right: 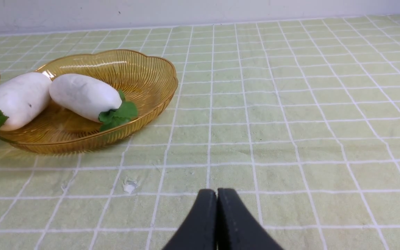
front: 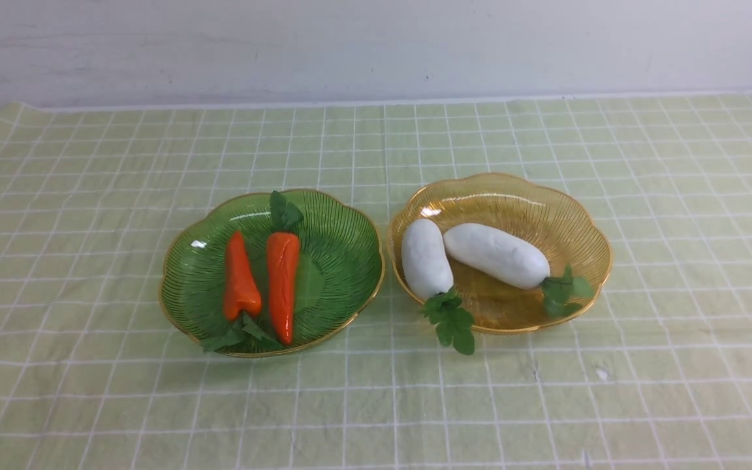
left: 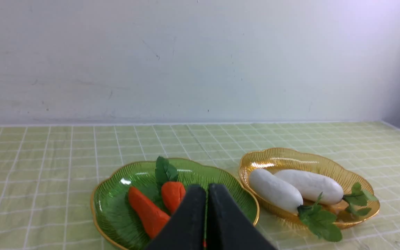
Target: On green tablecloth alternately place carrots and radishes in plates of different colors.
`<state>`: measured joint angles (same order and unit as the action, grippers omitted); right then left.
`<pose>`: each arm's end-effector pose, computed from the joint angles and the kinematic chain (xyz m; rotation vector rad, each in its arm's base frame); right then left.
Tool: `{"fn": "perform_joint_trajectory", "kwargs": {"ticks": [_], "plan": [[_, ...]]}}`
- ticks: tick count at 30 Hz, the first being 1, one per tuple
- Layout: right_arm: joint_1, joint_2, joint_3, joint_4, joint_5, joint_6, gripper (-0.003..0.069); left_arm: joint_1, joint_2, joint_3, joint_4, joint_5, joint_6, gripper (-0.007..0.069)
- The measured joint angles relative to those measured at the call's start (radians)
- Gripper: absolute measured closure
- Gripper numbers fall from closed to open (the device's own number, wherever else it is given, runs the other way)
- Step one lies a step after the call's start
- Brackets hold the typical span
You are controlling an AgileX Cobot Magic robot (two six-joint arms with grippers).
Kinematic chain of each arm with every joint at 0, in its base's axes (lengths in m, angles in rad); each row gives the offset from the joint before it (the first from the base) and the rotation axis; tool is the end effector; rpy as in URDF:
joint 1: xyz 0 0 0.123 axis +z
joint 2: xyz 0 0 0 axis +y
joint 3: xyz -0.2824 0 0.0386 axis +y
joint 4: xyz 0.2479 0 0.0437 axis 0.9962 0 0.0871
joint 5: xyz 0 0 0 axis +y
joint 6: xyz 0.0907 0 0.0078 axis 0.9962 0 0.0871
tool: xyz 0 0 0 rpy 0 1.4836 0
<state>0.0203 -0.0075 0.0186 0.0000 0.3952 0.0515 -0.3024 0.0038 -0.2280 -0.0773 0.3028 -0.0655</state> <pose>0.0521 0.0011 0.1717 0.0295 1.8900 0.0490 0.0383 -0.0141 0.2611 0.1464 1.5661 -0.3655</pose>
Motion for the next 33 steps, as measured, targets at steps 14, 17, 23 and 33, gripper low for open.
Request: {"fn": "perform_joint_trajectory", "kwargs": {"ticks": [14, 17, 23, 33], "plan": [[0.000, 0.000, 0.000, 0.000, 0.000, 0.000, 0.0673, 0.018, 0.000, 0.135, 0.085, 0.014, 0.084, 0.0632], [0.000, 0.000, 0.000, 0.000, 0.000, 0.000, 0.0673, 0.055, 0.000, 0.202, 0.084, -0.017, 0.086, 0.0632], [0.000, 0.000, 0.000, 0.000, 0.000, 0.000, 0.0673, 0.145, 0.000, 0.255, 0.084, -0.026, 0.086, 0.0632], [0.000, 0.000, 0.000, 0.000, 0.000, 0.000, 0.0673, 0.238, -0.015, 0.257, 0.084, 0.075, 0.089, 0.0632]]}}
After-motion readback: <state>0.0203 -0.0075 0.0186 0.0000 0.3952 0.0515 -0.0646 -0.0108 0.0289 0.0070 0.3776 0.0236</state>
